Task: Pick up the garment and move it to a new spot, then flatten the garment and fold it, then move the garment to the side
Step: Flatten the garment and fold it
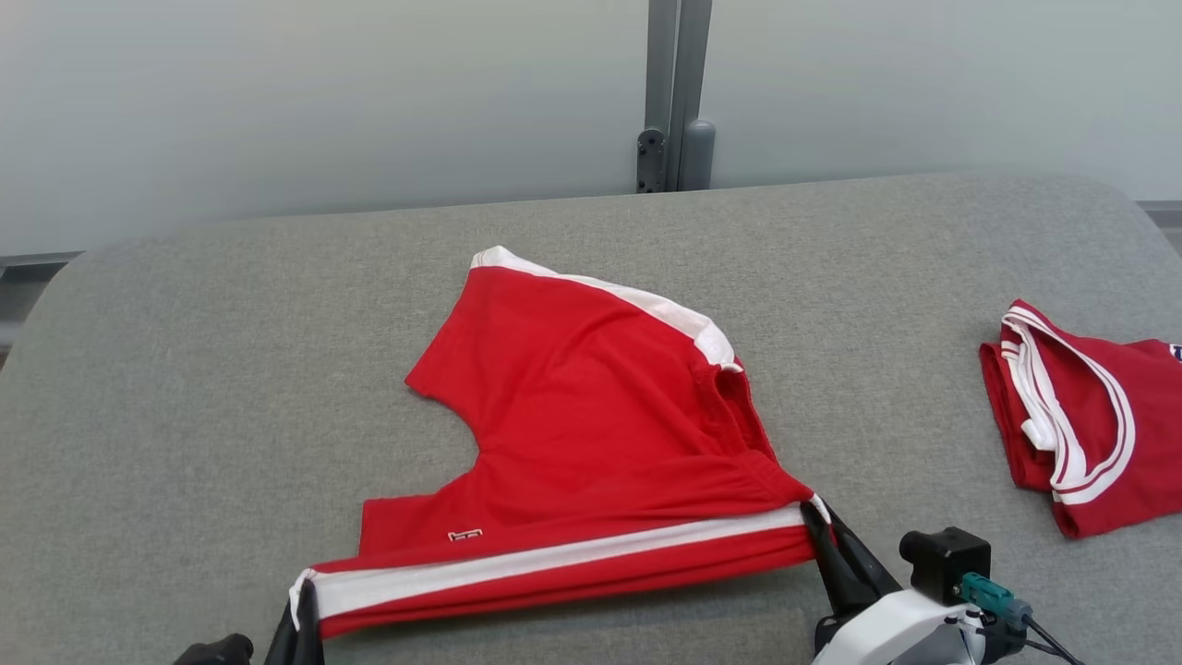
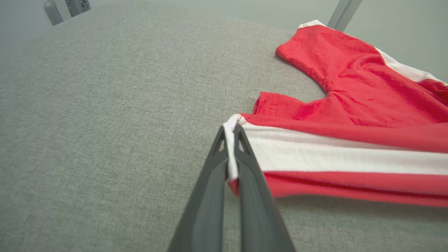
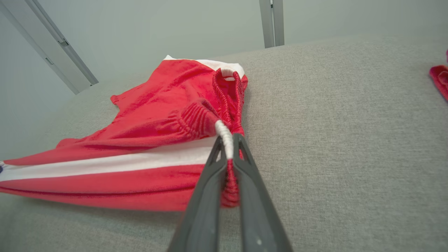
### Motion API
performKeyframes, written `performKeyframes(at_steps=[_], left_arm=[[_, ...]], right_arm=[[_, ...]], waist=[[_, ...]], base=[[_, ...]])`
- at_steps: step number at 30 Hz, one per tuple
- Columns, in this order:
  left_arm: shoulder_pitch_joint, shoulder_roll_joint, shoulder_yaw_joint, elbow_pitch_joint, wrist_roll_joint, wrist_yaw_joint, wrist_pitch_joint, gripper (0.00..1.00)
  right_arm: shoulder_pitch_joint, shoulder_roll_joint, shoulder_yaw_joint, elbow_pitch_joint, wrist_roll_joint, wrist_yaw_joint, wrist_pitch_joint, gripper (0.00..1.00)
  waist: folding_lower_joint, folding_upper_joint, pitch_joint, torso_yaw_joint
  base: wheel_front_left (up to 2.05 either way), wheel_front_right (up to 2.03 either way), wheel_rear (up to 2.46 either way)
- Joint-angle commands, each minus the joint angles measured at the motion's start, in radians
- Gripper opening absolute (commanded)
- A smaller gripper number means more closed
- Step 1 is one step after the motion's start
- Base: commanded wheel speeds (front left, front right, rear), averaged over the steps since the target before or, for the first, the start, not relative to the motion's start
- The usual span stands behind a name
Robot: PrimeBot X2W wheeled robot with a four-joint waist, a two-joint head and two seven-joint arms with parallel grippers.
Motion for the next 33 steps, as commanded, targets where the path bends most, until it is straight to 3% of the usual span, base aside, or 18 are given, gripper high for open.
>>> performKeyframes(at_steps=[1,10,23,33], left_arm=[[0.004,0.021,0.022,-0.018,0.005,0.015,0.0,0.0],[-0.226,0.018,0.007,-0.043,0.08,-0.015,0.0,0.0],[-0.715,0.067,-0.031,0.151,0.205,-0.051,0.0,0.0],[-0.935,0.108,-0.038,0.351,0.256,-0.004,0.0,0.0]], right_arm=[[0.007,-0.019,-0.012,-0.013,0.009,-0.015,-0.005,0.0],[-0.143,0.006,-0.055,-0.025,0.007,-0.011,-0.005,0.0],[-0.411,0.013,-0.061,0.022,0.137,-0.01,-0.005,0.0],[-0.498,0.013,0.005,0.015,0.186,-0.01,-0.005,0.0]], waist=[[0.0001,0.0,-0.001,-0.016],[0.0001,0.0,0.144,-0.069],[0.0001,0.0,0.396,-0.151],[0.0001,0.0,0.501,-0.191]], base=[[0.0,0.0,0.0],[0.0,0.0,0.0],[0.0,0.0,0.0],[0.0,0.0,0.0]])
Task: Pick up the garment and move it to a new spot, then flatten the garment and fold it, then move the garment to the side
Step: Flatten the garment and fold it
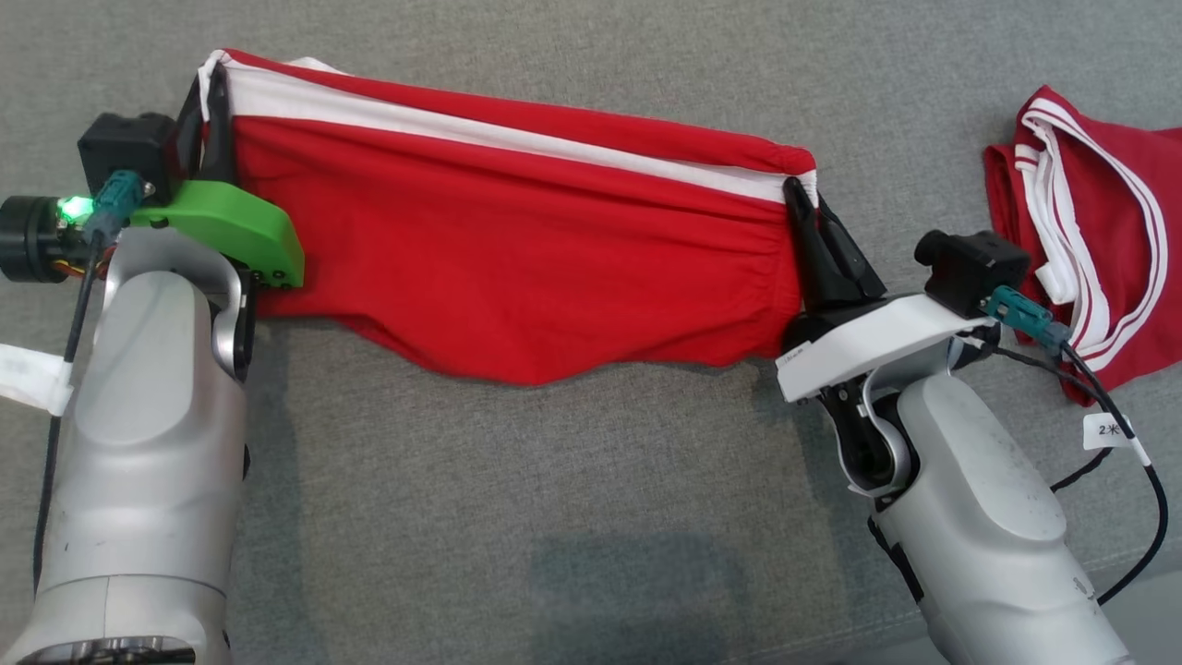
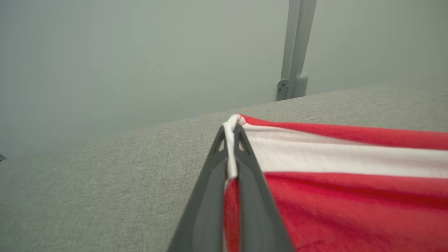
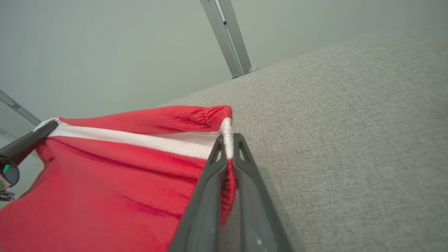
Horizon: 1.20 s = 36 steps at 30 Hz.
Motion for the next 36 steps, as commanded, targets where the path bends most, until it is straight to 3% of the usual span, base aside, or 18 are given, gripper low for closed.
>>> performKeyframes(at_steps=[1,3,4,5,6,7,14,18,29,30,31,36], left_arm=[[-0.033,0.018,0.007,0.013,0.006,0.015,0.0,0.17],[-0.048,0.018,0.005,0.036,0.009,0.021,0.0,0.16],[-0.054,0.018,0.004,0.041,0.009,0.022,0.0,0.22],[-0.061,0.018,0.004,0.043,0.009,0.026,0.0,0.38],[-0.064,0.017,0.006,0.036,0.008,0.031,0.0,0.95],[-0.068,0.017,0.005,0.038,0.007,0.028,0.0,1.0],[-0.028,-0.021,0.013,0.035,-0.027,0.016,0.0,1.0],[-0.007,-0.042,0.012,0.108,-0.05,0.009,0.001,1.0],[0.035,-0.062,0.011,0.32,-0.115,-0.022,0.154,1.0],[0.041,-0.063,0.01,0.335,-0.119,-0.027,0.164,0.53],[0.043,-0.063,0.01,0.341,-0.121,-0.031,0.162,0.0],[0.068,-0.063,0.004,0.365,-0.138,-0.04,0.126,0.0]], right_arm=[[-0.014,-0.007,0.0,-0.003,0.009,-0.003,-0.004,0.0],[-0.02,-0.007,0.004,-0.006,0.014,-0.003,-0.004,0.0],[-0.022,-0.007,0.006,-0.006,0.017,-0.003,-0.004,0.18],[-0.023,-0.007,0.006,-0.007,0.021,-0.003,-0.004,0.42],[-0.024,-0.007,0.003,-0.008,0.026,-0.003,-0.004,1.0],[-0.026,-0.007,-0.001,-0.009,0.024,-0.003,-0.004,1.0],[0.004,-0.005,-0.064,-0.033,-0.023,-0.002,-0.004,1.0],[0.033,-0.005,-0.095,-0.047,-0.056,-0.002,-0.004,1.0],[0.089,-0.005,-0.108,-0.059,-0.094,-0.002,-0.004,1.0],[0.091,-0.005,-0.108,-0.057,-0.097,-0.002,-0.004,1.0],[0.093,-0.005,-0.11,-0.057,-0.102,-0.002,-0.004,1.0],[0.12,-0.005,-0.123,-0.045,-0.127,-0.002,-0.004,1.0]], waist=[[0.0,0.0,0.059,-0.042],[0.0,0.0,0.065,-0.044],[0.0,0.0,0.068,-0.044],[0.0,0.0,0.07,-0.044],[0.0,0.0,0.071,-0.042],[0.0,0.0,0.072,-0.04],[0.0,0.0,0.042,-0.005],[0.0,0.0,0.007,0.011],[0.0,0.0,-0.059,0.007],[0.0,0.0,-0.065,0.005],[0.0,0.0,-0.07,0.004],[0.0,0.0,-0.12,0.011]], base=[[0.0,0.0,0.0],[0.0,0.0,0.0],[0.0,0.0,0.0],[0.0,0.0,0.0],[0.0,0.0,0.0],[0.0,0.0,0.0],[0.0,0.0,0.0],[0.0,0.0,0.0],[0.0,0.0,0.0],[0.0,0.0,0.0],[0.0,0.0,0.0],[0.0,0.0,0.0]])
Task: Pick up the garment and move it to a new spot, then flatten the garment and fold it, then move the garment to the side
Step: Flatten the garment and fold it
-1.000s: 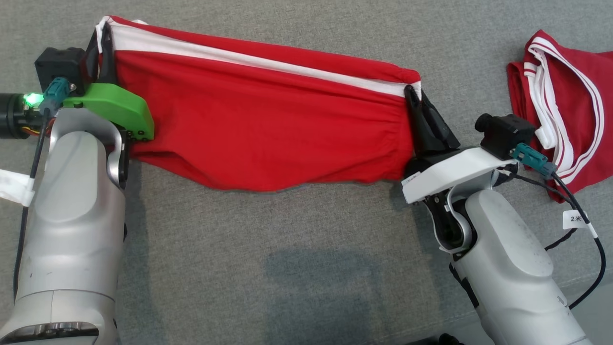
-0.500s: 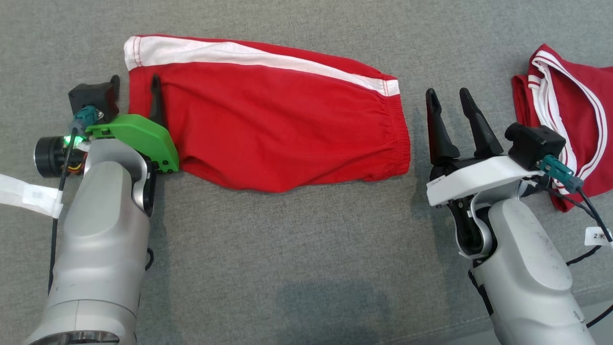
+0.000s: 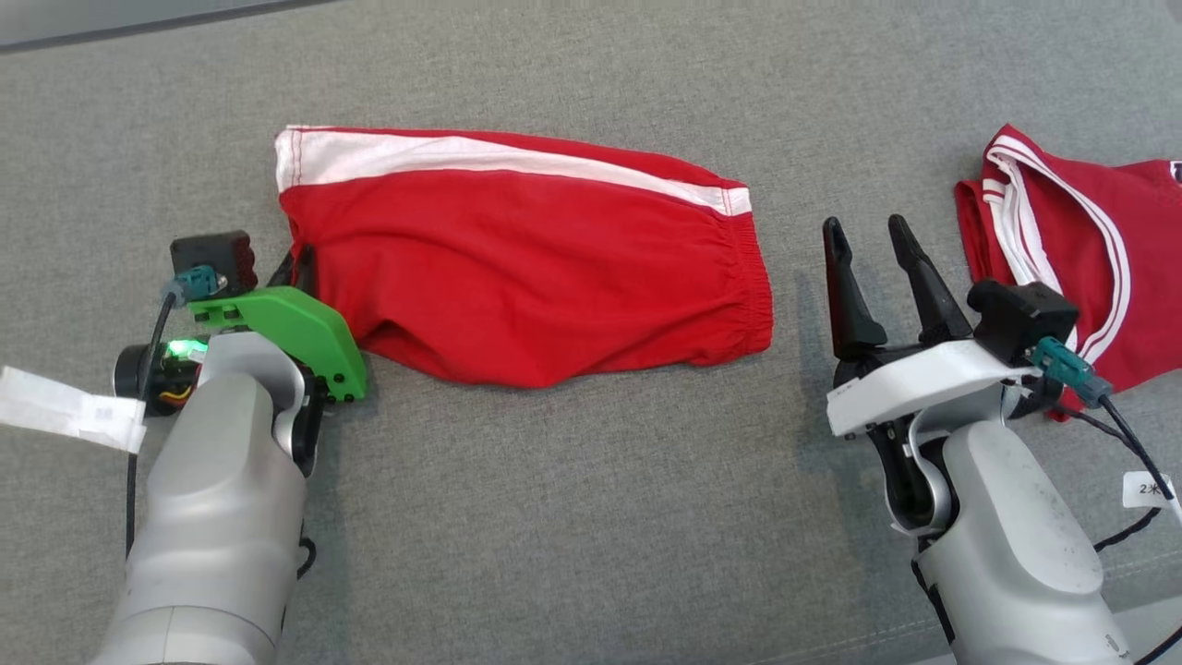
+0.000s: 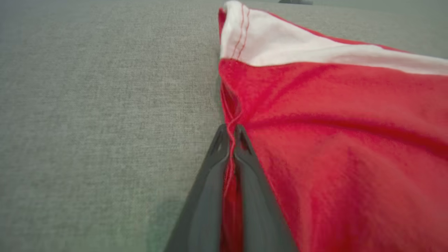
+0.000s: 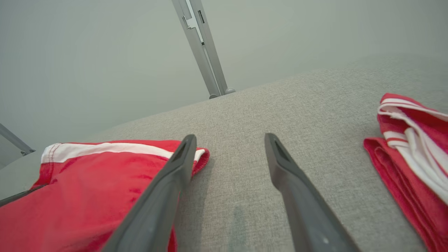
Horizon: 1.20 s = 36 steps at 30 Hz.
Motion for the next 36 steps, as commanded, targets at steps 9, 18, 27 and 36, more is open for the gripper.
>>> performKeyframes(at_steps=[9,18,27,36], left_arm=[[0.169,-0.01,-0.002,0.044,-0.043,0.005,-0.082,0.0],[0.28,-0.012,-0.027,-0.069,-0.037,0.061,-0.117,1.0],[0.429,-0.015,-0.105,-0.359,-0.082,0.094,-0.118,1.0],[0.456,-0.015,-0.137,-0.405,-0.109,0.112,-0.119,1.0]], right_arm=[[0.086,-0.003,-0.024,0.041,-0.036,-0.001,-0.003,1.0],[0.106,-0.002,-0.007,0.076,-0.043,-0.001,-0.003,1.0],[0.022,-0.003,0.034,0.229,-0.053,-0.001,-0.003,1.0],[-0.004,-0.003,0.071,0.41,-0.032,-0.001,0.0,0.49]], waist=[[0.0,-0.0001,-0.151,0.067],[0.0,-0.0001,-0.169,0.133],[0.0,-0.0001,-0.127,0.207],[0.0,-0.0001,-0.12,0.236]], base=[[0.0,0.0,0.0],[0.0,0.0,0.0],[0.0,0.0,0.0],[0.0,0.0,0.0]])
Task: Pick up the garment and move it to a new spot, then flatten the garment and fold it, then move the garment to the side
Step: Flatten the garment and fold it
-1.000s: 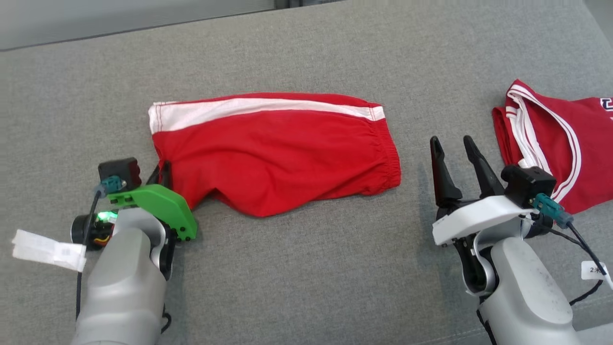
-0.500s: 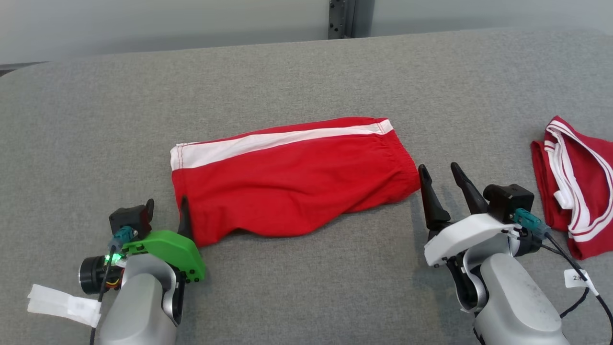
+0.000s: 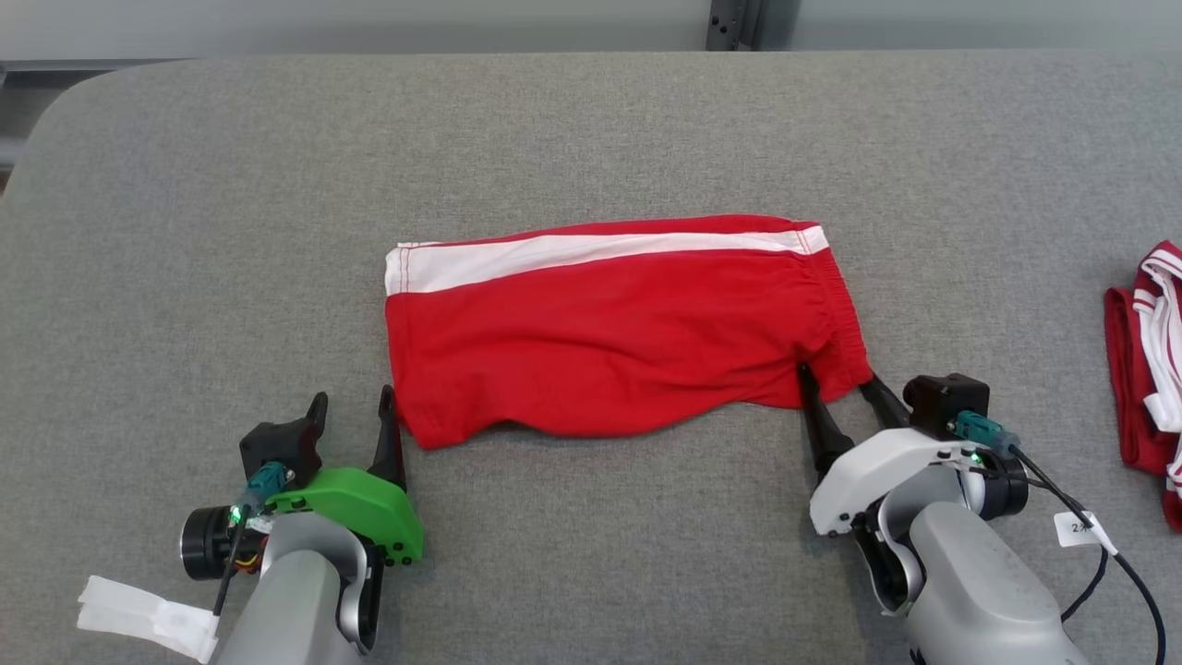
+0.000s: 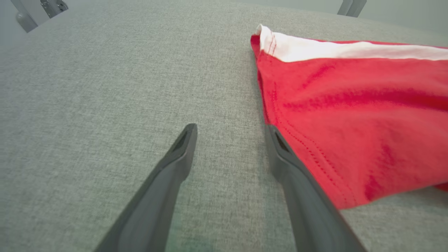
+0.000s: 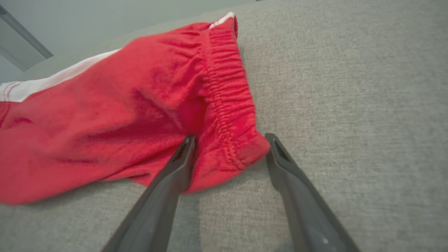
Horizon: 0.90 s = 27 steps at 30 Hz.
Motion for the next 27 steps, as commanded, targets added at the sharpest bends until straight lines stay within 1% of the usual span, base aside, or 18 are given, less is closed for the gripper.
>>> performKeyframes(at_steps=[1,2,12,16,20,24,27], left_arm=[[0.016,0.005,0.001,-0.006,0.0,0.007,-0.004,1.0],[0.019,0.005,0.002,-0.007,-0.001,0.009,-0.004,1.0],[0.045,0.004,0.003,-0.009,-0.006,0.008,-0.004,1.0],[0.051,0.004,-0.006,-0.008,-0.017,0.011,-0.004,1.0],[0.062,0.004,-0.026,-0.007,-0.034,0.012,-0.004,1.0],[0.069,0.004,-0.069,-0.012,-0.066,0.011,-0.004,1.0],[0.075,0.005,-0.11,-0.018,-0.096,0.02,-0.004,1.0]], right_arm=[[0.003,-0.003,0.005,0.015,0.008,-0.001,0.003,0.22],[0.008,-0.002,0.002,0.017,0.018,-0.001,0.003,0.0],[0.049,-0.004,-0.111,-0.091,0.028,-0.001,0.002,0.0],[0.051,-0.003,-0.127,-0.15,0.001,-0.001,0.002,0.0],[0.015,-0.002,-0.061,-0.213,-0.032,-0.001,0.002,0.0],[-0.023,-0.002,0.061,-0.254,-0.04,-0.001,0.002,0.0],[-0.058,-0.003,0.177,-0.256,-0.016,-0.001,0.002,0.0]], waist=[[0.0,0.0,0.001,0.002],[0.0,0.0,0.0,0.001],[0.0,0.0,-0.036,-0.032],[0.0,0.0,-0.052,-0.04],[0.0,0.0,-0.065,-0.03],[0.0,0.0,-0.079,0.01],[0.0,0.0,-0.087,0.06]], base=[[0.0,0.0,0.0],[0.0,0.0,0.0],[0.0,0.0,0.0],[0.0,0.0,0.0],[0.0,0.0,0.0],[0.0,0.0,0.0],[0.0,0.0,0.0]])
